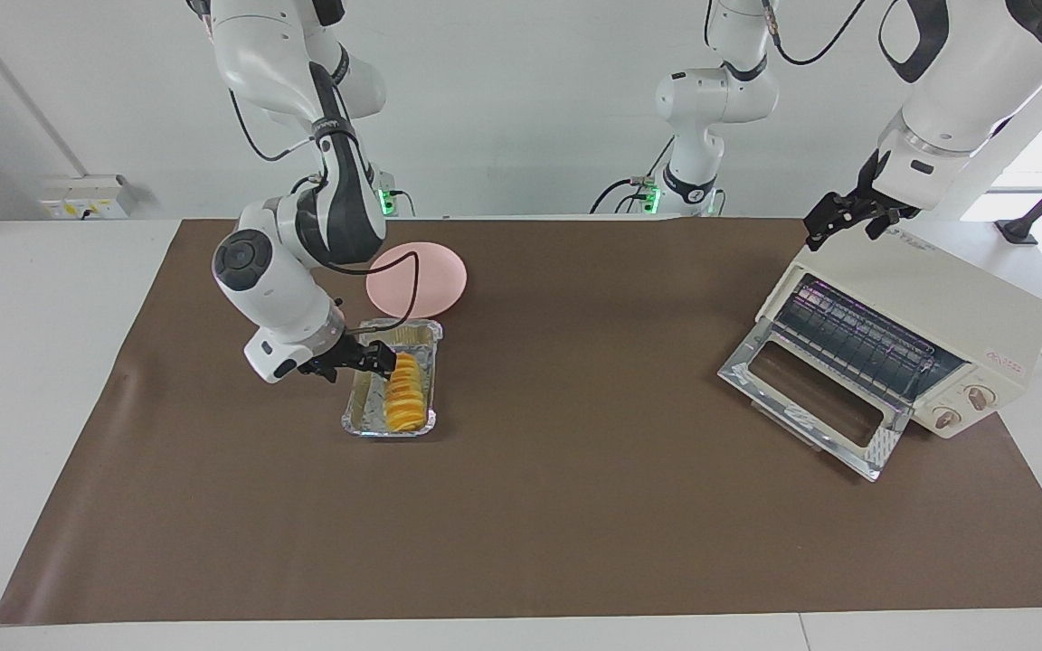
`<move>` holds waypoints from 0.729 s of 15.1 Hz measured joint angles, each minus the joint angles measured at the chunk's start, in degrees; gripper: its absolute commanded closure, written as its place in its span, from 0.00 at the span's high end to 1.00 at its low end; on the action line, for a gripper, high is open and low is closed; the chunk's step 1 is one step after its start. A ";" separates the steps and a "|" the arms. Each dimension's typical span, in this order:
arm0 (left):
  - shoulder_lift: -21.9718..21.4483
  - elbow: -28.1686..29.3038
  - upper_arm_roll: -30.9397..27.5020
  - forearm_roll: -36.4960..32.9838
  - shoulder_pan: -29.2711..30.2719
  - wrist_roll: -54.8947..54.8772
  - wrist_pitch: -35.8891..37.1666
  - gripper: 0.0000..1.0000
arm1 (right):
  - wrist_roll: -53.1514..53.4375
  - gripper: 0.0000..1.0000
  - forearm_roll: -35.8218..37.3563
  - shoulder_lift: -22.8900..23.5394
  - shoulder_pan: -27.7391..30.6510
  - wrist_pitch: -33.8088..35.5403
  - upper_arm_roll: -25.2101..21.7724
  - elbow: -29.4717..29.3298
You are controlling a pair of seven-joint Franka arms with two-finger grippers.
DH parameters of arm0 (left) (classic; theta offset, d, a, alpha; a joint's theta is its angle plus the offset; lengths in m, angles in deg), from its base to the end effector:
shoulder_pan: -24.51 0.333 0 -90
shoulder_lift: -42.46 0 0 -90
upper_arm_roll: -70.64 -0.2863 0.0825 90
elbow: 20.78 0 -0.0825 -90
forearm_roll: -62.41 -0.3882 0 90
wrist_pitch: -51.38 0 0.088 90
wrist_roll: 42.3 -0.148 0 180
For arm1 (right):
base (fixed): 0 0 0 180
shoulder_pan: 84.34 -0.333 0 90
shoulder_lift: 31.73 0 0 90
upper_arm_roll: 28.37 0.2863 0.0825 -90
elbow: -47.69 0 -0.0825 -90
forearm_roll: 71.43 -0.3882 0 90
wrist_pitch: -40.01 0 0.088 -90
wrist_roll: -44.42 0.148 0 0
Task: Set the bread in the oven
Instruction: 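Lift the pastry roll with the right gripper over the foil tray, then lower the pastry into the foil tray and open the right gripper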
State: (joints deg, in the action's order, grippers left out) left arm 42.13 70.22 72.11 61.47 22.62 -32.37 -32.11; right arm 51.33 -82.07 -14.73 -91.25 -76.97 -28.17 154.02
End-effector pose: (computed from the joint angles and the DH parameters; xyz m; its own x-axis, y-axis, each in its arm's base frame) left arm 0.5380 -0.0290 0.5399 0.9859 0.1167 -0.1202 0.1129 -0.9929 -0.0379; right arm 0.5975 0.0916 0.2828 0.9876 -0.0798 -0.1350 -0.0987 -0.9852 -0.1400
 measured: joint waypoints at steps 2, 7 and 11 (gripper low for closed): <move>0.00 0.00 0.00 0.00 0.00 0.00 0.00 1.00 | -0.34 0.93 0.00 -0.03 0.67 -0.58 -0.01 2.31; 0.00 0.00 0.00 0.00 0.02 0.00 0.10 1.00 | -0.70 0.18 0.00 -0.06 0.81 -4.02 0.06 7.83; -0.14 0.00 -0.06 0.00 0.50 0.00 0.12 1.00 | -0.76 0.00 0.00 -0.27 0.80 -4.99 0.07 8.44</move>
State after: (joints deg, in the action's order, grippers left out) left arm 42.00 70.22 72.05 61.47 23.12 -32.37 -31.99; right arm 50.57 -82.07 -15.00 -90.45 -81.96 -28.09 162.46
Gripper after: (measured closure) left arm 0.000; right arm 0.656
